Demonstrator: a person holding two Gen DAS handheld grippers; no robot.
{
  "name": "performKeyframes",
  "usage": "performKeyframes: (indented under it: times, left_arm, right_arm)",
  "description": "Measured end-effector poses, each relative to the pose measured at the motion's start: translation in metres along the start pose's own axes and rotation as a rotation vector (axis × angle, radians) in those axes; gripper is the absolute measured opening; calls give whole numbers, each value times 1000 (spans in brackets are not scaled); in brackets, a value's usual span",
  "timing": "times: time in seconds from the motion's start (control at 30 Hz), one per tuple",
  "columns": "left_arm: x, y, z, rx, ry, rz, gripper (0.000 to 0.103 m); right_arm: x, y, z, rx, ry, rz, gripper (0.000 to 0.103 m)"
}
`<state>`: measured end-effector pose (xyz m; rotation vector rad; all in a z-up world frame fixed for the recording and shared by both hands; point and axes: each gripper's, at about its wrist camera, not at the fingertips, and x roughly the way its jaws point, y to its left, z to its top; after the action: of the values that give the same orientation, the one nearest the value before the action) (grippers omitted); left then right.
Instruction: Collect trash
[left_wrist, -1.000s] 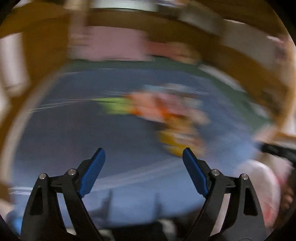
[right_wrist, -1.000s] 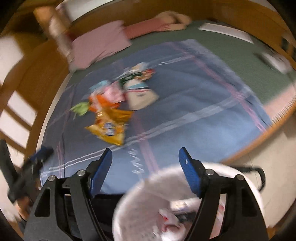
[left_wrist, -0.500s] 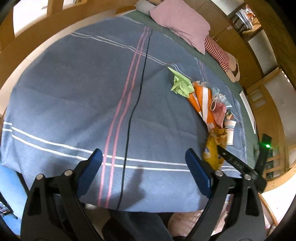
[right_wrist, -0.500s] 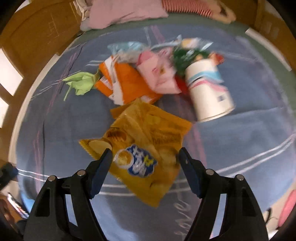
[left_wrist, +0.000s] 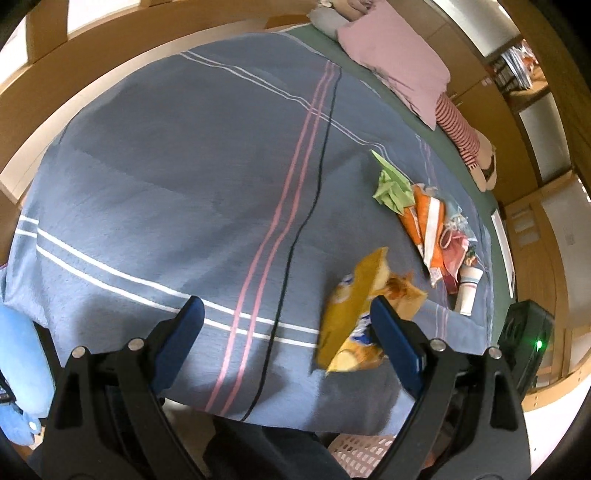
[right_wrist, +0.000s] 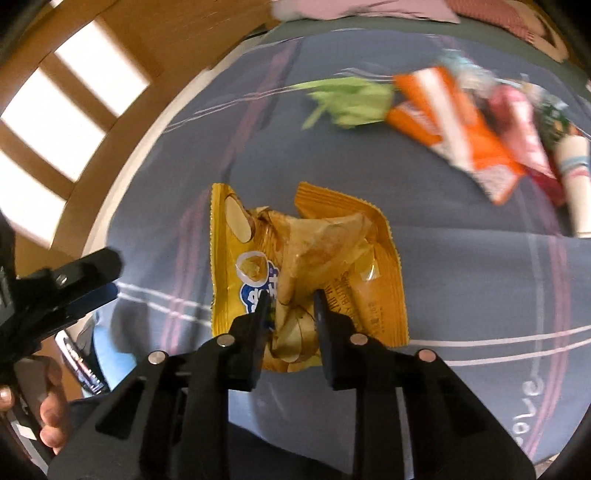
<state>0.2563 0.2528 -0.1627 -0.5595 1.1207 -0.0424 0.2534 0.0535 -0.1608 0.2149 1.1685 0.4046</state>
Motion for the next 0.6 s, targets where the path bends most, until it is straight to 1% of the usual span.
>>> performKeyframes:
  times: [0.1, 0.13, 0.17, 0.2, 0.23, 0.27, 0.37, 0.43, 0.47, 0.5, 0.53, 0.57, 0.6]
  left_arm:
    - [0, 4, 1, -10, 1, 8, 91]
    - [0, 4, 1, -11, 3, 12, 91]
    - [1, 4, 1, -11, 4, 14, 91]
    - [1, 5, 1, -12, 7, 16, 91]
    - [1, 4, 0, -12, 8, 18, 91]
    - [2, 4, -1, -11, 11, 19, 92]
    - [5, 1, -2, -5, 19, 21, 93]
    - [7, -3, -3, 8, 29, 20, 94]
    - [8, -4, -4, 14, 32, 19, 94]
    - [9, -7, -5, 23, 35, 15, 94]
    - [10, -10, -6, 34, 37, 10, 94]
    - [11, -13, -7, 46, 38, 5, 95]
    - [12, -16, -8, 58, 39, 0, 95]
  right_arm:
    - [2, 10, 2, -37, -7, -5, 27]
    - [1, 11, 1, -43, -8, 12, 29]
    - [-3, 8, 2, -36, -7, 27, 40]
    - [-8, 3, 3, -14, -14, 51, 46]
    - [-12, 2, 1, 4, -29, 63, 58]
    - [-23, -6, 0, 39, -63, 78, 65]
    - [-52, -30, 2, 129, -141, 85, 68]
    - [-66, -46, 3, 183, -176, 50, 69]
    - [-75, -54, 0, 221, -183, 10, 70]
    - [-80, -63, -3, 265, -168, -40, 71]
    - [-82, -68, -5, 301, -150, -71, 71]
    - [-85, -77, -13, 365, -122, -104, 71]
    - [-88, -83, -20, 410, -105, -117, 71]
